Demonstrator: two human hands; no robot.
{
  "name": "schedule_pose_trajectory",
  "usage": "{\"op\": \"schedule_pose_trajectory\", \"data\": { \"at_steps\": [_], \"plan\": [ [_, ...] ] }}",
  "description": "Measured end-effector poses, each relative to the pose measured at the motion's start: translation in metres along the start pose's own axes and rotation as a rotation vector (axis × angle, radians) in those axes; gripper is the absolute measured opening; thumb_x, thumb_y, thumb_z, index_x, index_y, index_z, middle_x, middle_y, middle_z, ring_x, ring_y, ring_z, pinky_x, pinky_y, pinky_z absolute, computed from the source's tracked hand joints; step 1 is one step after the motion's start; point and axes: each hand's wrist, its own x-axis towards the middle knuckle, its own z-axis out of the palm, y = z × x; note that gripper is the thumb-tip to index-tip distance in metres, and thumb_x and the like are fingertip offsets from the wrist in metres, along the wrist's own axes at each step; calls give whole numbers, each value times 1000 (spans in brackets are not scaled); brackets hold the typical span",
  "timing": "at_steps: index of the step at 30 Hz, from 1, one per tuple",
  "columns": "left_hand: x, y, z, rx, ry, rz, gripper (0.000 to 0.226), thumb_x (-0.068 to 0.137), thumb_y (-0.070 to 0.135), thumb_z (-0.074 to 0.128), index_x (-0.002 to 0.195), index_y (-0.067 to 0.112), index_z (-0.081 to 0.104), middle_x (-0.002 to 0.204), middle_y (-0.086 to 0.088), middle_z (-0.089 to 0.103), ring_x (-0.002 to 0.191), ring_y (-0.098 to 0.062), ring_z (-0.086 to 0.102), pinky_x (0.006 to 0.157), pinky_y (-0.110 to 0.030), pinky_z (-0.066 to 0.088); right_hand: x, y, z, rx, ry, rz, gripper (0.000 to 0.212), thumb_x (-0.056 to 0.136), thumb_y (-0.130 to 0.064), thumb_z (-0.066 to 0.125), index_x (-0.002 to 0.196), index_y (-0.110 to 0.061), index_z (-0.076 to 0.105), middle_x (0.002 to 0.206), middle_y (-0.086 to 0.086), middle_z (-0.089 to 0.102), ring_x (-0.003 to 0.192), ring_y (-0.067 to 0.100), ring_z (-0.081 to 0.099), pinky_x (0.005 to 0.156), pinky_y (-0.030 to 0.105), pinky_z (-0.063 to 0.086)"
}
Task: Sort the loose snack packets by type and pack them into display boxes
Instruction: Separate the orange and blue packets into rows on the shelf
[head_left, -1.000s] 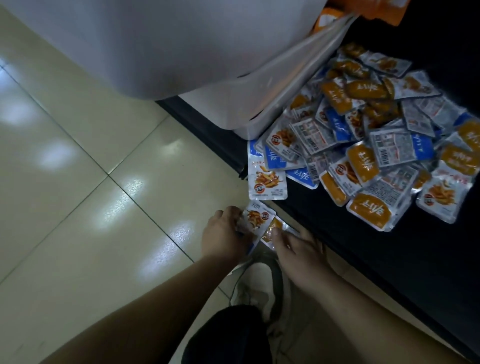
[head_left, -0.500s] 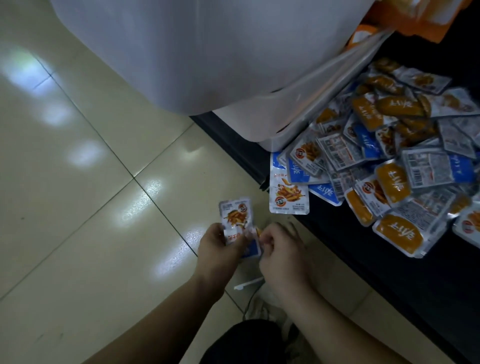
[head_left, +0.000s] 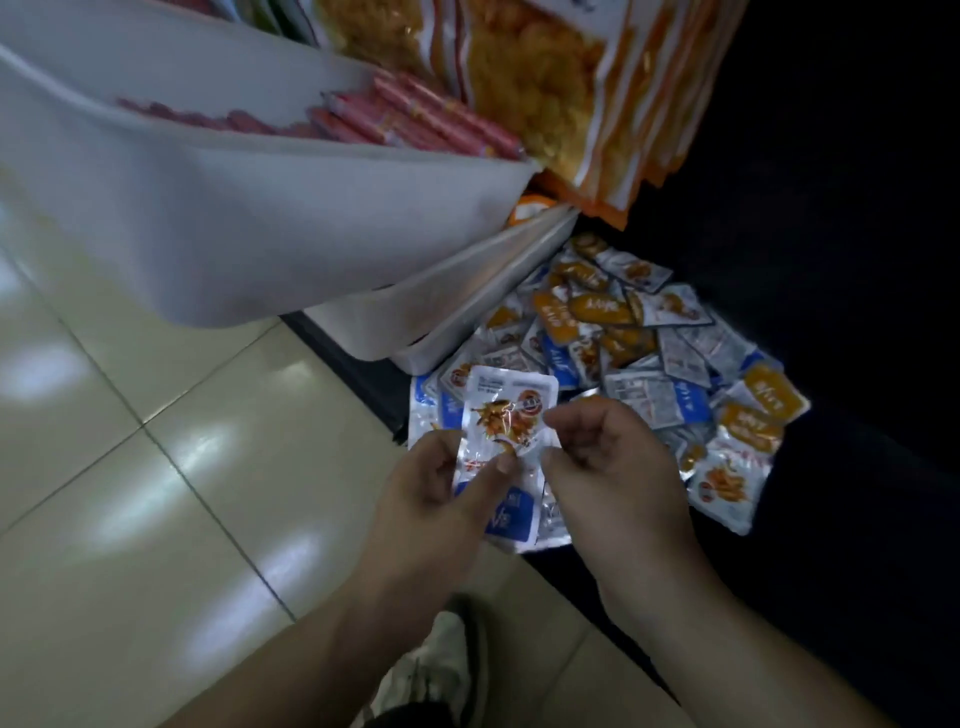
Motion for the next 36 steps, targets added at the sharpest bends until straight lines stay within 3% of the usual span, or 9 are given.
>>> {"op": "schedule_pose_trajectory", "data": {
  "at_steps": [4, 8, 11, 13, 17, 21, 25, 29, 36],
  "plan": [
    [36, 22, 33, 165, -4, 73, 27, 87, 29, 82, 110, 29, 67, 105, 11, 78, 97, -16, 76, 86, -52, 63, 19, -2, -35, 32, 86, -64, 25, 93, -10, 70, 99, -34, 69, 95, -20, 72, 90, -10, 66, 72, 10, 52],
    [83, 44, 67, 358, -83, 285, 51, 93, 29, 77, 139, 29, 55, 139, 12, 64, 128, -10, 61, 105, -43, 54, 33, 15, -71, -77, 200, -83, 25, 96, -22, 67, 106, -45, 63, 119, -25, 58, 107, -8, 56, 82, 17, 45],
    [109, 53, 78, 731, -85, 504, 48, 95, 37, 71, 139, 27, 53, 134, 11, 64, 120, -11, 63, 100, -40, 56, 39, 40, -98, -184, 229, -38, 37, 96, -23, 67, 127, -41, 61, 132, -21, 46, 104, -1, 58, 78, 19, 48],
    [105, 51, 74, 1043, 50, 651, 44, 91, 36, 69, 133, 26, 59, 136, 2, 59, 120, -25, 59, 99, -46, 53, 39, 58, -111, -274, 245, -11, 42, 93, -24, 70, 132, -39, 61, 138, -18, 47, 115, 6, 60, 90, 33, 55],
    [73, 11, 77, 1270, -139, 839, 60, 84, 37, 68, 142, 30, 53, 163, -9, 34, 152, -39, 26, 119, -59, 32, 34, 76, -131, -416, 251, 35, 42, 87, -25, 72, 112, -59, 63, 142, -17, 49, 133, 18, 50, 108, 43, 46],
    [61, -33, 82, 1554, -304, 884, 83, 82, 53, 67, 156, 40, 31, 173, -13, 6, 157, -45, -5, 119, -72, 17, 34, 87, -140, -464, 235, 7, 43, 90, -23, 70, 128, -43, 64, 149, -22, 42, 137, 7, 44, 106, 31, 44],
    [74, -36, 85, 1679, -339, 871, 92, 74, 70, 64, 156, 43, 33, 171, -18, 16, 154, -53, 10, 112, -78, 23, 42, 83, -138, -364, 181, 69, 47, 90, -26, 66, 126, -57, 60, 153, -23, 37, 139, 4, 43, 108, 34, 46],
    [91, -28, 87, 1805, -369, 882, 90, 72, 77, 63, 152, 42, 43, 164, -19, 35, 146, -54, 32, 99, -77, 39, 54, 80, -131, -405, 174, 91, 64, 78, -52, 55, 141, -52, 47, 162, -17, 27, 148, 16, 38, 112, 45, 47],
    [107, -16, 87, 1830, -389, 903, 83, 77, 73, 65, 151, 42, 43, 163, -15, 38, 148, -50, 34, 107, -73, 33, 74, 59, -107, -471, 21, 174, 78, 94, -30, 62, 160, -39, 23, 172, -3, -8, 159, 24, -5, 126, 48, 22]
  ]
}}
